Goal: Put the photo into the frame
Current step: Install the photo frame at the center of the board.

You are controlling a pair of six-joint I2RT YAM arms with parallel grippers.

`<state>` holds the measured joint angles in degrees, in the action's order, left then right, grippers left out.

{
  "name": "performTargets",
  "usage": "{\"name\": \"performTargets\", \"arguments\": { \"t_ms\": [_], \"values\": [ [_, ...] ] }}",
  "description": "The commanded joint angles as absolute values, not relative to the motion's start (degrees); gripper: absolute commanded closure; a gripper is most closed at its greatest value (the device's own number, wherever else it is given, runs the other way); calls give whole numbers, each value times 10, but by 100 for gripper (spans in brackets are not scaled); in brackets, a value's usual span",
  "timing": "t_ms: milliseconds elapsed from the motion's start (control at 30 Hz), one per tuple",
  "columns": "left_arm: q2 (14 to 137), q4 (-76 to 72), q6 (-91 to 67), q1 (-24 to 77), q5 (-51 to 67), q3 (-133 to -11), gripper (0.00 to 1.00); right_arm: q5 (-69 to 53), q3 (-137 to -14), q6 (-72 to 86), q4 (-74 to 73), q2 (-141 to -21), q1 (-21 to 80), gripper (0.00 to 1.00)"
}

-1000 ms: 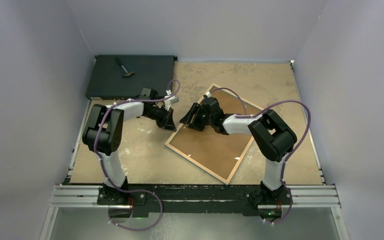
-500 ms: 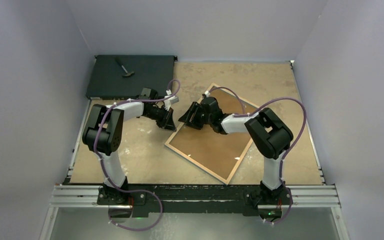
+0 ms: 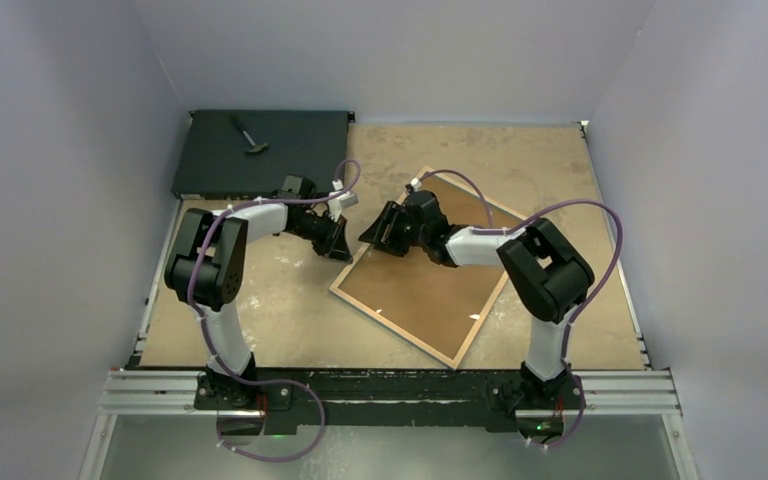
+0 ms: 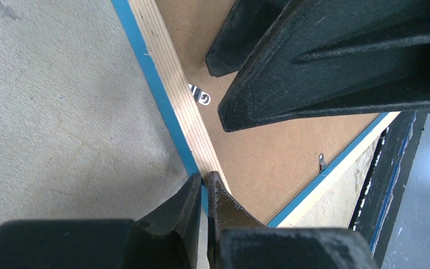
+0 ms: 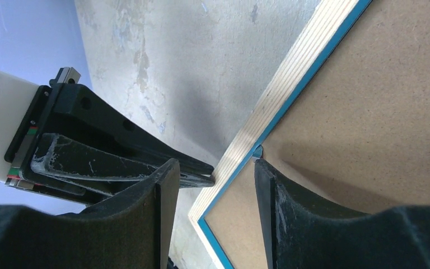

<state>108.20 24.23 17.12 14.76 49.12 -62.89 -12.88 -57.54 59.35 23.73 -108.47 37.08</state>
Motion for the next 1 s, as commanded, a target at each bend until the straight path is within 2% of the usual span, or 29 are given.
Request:
{"name": "performTargets", "arguments": {
  "t_ms": [0,967],
  "values": [
    [1093,291,188,154,471,-617,100,-119,-572,577,238,-1072,369,45],
    [1099,290,184,154,478,-626,100,-165,-604,582,247,-1125,399,46]
  ]
}}
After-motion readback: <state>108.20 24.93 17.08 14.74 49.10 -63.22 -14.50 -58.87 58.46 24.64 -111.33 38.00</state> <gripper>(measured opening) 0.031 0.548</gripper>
